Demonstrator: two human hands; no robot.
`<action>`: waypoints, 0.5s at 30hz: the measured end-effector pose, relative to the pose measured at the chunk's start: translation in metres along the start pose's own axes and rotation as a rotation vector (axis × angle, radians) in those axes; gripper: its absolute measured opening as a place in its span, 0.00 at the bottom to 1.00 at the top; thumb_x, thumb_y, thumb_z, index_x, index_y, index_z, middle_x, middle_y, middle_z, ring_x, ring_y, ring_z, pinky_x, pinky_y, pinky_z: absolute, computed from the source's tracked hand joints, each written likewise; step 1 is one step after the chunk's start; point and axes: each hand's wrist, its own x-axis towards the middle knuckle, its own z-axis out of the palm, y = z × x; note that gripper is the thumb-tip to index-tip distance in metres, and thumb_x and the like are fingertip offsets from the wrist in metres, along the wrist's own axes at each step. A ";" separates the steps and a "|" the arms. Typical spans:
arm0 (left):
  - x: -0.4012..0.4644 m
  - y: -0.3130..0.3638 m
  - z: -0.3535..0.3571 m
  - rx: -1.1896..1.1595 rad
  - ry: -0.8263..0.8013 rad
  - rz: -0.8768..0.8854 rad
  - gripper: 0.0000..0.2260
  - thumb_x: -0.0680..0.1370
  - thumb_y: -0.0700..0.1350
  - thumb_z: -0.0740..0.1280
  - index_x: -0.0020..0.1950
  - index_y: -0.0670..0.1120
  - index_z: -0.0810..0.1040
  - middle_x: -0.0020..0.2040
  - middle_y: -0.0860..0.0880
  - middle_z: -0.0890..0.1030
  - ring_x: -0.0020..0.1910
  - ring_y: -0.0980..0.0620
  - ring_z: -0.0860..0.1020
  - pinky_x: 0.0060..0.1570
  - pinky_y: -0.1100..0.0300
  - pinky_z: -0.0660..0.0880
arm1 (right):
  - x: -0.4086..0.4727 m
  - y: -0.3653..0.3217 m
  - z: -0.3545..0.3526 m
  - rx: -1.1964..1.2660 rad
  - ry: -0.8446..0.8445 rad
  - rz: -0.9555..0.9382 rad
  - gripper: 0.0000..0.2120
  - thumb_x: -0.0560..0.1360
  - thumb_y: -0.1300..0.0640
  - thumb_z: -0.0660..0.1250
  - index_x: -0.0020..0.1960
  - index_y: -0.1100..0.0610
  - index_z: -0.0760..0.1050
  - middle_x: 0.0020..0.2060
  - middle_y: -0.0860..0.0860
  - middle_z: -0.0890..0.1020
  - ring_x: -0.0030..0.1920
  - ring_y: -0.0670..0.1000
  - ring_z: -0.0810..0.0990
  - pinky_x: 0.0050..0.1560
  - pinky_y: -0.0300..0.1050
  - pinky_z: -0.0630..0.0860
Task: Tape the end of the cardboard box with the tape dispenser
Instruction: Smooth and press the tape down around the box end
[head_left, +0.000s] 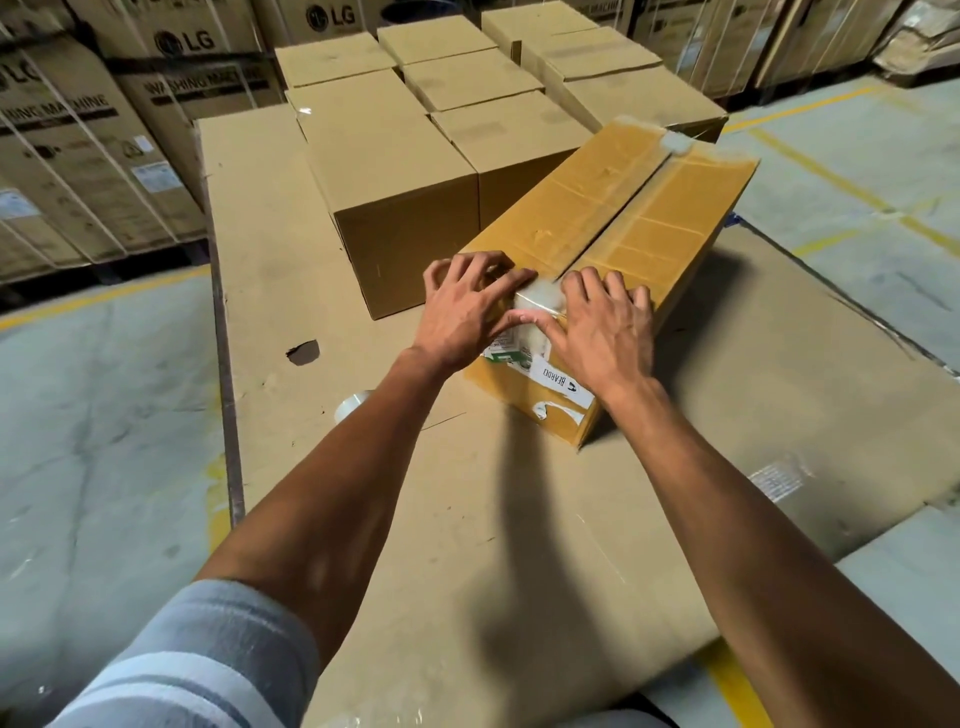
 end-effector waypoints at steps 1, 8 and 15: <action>-0.001 0.001 0.003 0.004 0.006 -0.010 0.29 0.83 0.73 0.57 0.80 0.63 0.71 0.76 0.48 0.73 0.76 0.43 0.69 0.72 0.38 0.62 | -0.001 0.001 0.001 -0.003 0.002 -0.005 0.36 0.80 0.25 0.49 0.62 0.55 0.73 0.54 0.55 0.79 0.52 0.57 0.77 0.50 0.57 0.71; 0.006 -0.005 0.000 -0.016 0.009 0.077 0.31 0.82 0.69 0.63 0.83 0.58 0.68 0.82 0.50 0.71 0.82 0.44 0.66 0.79 0.36 0.57 | 0.006 0.003 -0.010 -0.053 -0.017 -0.052 0.32 0.77 0.28 0.63 0.63 0.55 0.71 0.56 0.55 0.78 0.54 0.57 0.76 0.51 0.56 0.71; 0.004 -0.012 -0.001 -0.119 -0.019 0.166 0.28 0.89 0.63 0.53 0.85 0.51 0.68 0.84 0.47 0.69 0.85 0.44 0.63 0.85 0.38 0.54 | 0.000 0.002 -0.002 0.033 -0.147 -0.079 0.35 0.84 0.33 0.48 0.80 0.56 0.63 0.80 0.56 0.68 0.78 0.58 0.69 0.76 0.61 0.67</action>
